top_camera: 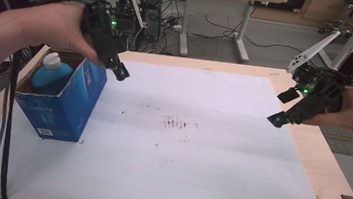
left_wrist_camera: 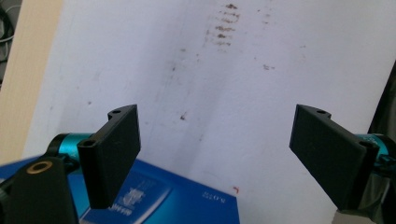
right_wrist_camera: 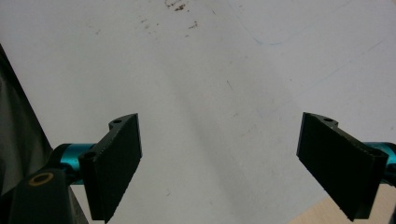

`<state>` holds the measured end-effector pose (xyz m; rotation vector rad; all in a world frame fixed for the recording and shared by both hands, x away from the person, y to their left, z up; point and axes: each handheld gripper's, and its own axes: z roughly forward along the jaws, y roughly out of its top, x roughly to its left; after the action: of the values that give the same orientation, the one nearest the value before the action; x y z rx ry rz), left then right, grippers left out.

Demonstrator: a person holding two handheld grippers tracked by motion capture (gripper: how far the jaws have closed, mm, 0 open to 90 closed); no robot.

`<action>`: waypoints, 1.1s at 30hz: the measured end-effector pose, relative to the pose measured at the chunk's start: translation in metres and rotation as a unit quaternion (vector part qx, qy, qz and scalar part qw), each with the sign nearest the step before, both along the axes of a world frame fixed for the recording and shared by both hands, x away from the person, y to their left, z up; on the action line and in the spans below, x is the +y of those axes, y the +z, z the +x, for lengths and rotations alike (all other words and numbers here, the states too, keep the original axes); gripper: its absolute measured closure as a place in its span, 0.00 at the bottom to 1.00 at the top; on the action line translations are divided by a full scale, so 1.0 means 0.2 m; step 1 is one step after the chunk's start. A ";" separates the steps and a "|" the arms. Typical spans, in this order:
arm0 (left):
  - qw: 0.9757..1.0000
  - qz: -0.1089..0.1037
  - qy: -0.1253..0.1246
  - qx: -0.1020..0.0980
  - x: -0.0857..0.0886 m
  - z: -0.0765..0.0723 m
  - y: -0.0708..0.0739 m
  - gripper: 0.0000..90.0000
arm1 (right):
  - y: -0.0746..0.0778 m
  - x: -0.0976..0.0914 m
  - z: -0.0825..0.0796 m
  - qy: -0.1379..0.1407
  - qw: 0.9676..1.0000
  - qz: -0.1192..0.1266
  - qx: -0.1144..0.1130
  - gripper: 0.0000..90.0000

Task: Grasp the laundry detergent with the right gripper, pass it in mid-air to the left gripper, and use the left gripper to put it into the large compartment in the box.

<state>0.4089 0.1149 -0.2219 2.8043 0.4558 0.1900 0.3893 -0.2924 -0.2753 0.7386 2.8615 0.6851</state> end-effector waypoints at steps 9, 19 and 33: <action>0.999 0.004 -0.032 0.012 -0.15 0.00 -0.12 0.18 | -0.01 0.08 -0.01 0.023 1.000 -0.011 -0.002 0.15; 0.999 -0.001 -0.045 0.018 -0.23 0.00 -0.20 0.18 | 0.00 0.13 -0.01 0.045 0.999 -0.013 -0.004 0.15; 0.999 -0.003 -0.030 0.017 -0.20 0.00 -0.18 0.18 | 0.00 0.15 -0.01 0.052 0.999 -0.014 -0.001 0.15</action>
<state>0.4079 0.0745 -0.2579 2.8145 0.3788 0.1276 0.3881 -0.2632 -0.2752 0.5884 2.9189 0.6568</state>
